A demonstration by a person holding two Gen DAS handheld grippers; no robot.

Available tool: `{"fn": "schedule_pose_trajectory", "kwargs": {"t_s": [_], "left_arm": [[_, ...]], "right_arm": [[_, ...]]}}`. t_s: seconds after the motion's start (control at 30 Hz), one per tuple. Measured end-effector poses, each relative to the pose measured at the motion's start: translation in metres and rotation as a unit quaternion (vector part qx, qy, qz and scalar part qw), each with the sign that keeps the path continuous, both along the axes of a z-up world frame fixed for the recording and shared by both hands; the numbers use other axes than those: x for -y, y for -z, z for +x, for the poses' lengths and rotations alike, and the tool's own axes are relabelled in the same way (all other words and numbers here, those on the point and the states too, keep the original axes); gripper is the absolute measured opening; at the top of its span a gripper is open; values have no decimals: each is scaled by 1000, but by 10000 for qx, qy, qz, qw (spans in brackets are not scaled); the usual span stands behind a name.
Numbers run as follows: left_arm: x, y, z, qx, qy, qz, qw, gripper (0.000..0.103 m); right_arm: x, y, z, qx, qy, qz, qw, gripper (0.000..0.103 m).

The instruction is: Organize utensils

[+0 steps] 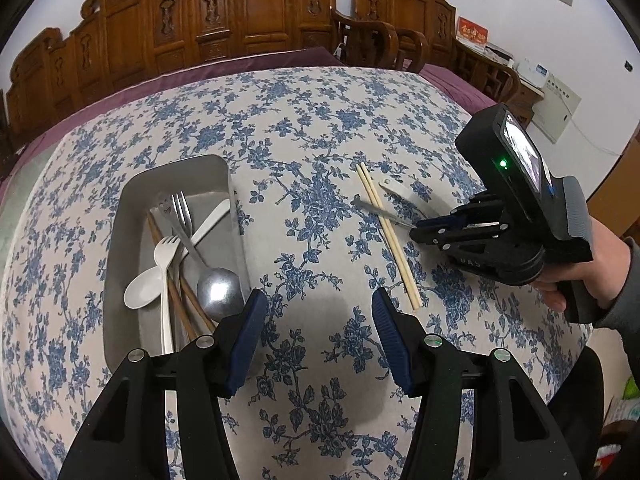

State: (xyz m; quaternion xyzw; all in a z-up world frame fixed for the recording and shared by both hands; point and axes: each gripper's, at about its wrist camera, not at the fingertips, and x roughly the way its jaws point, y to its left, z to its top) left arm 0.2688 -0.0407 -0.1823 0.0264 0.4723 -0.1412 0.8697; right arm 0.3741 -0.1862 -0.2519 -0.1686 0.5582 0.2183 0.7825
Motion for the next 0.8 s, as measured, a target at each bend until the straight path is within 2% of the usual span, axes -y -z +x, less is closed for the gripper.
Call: {"fn": "schedule_pose_trajectory", "kwargs": {"t_s": [0.07,0.37,0.53,0.8], "left_arm": [[0,0,0,-8,8,8,10000,53],[12,13,12,-154,51,-38,9999,53],[29,27,26,-279,97,-83,9995,53],[65,49,45,-418,313,91,9986,53]], "right_arm": [[0,-1,-1,-136,33,184,9997,4],[24,-38,-10,-22,478,1204,9916,4],[37,-55,-15,228,574,1282,9898,4],[63,-58,-26,405,733,1192,9893,4]]}}
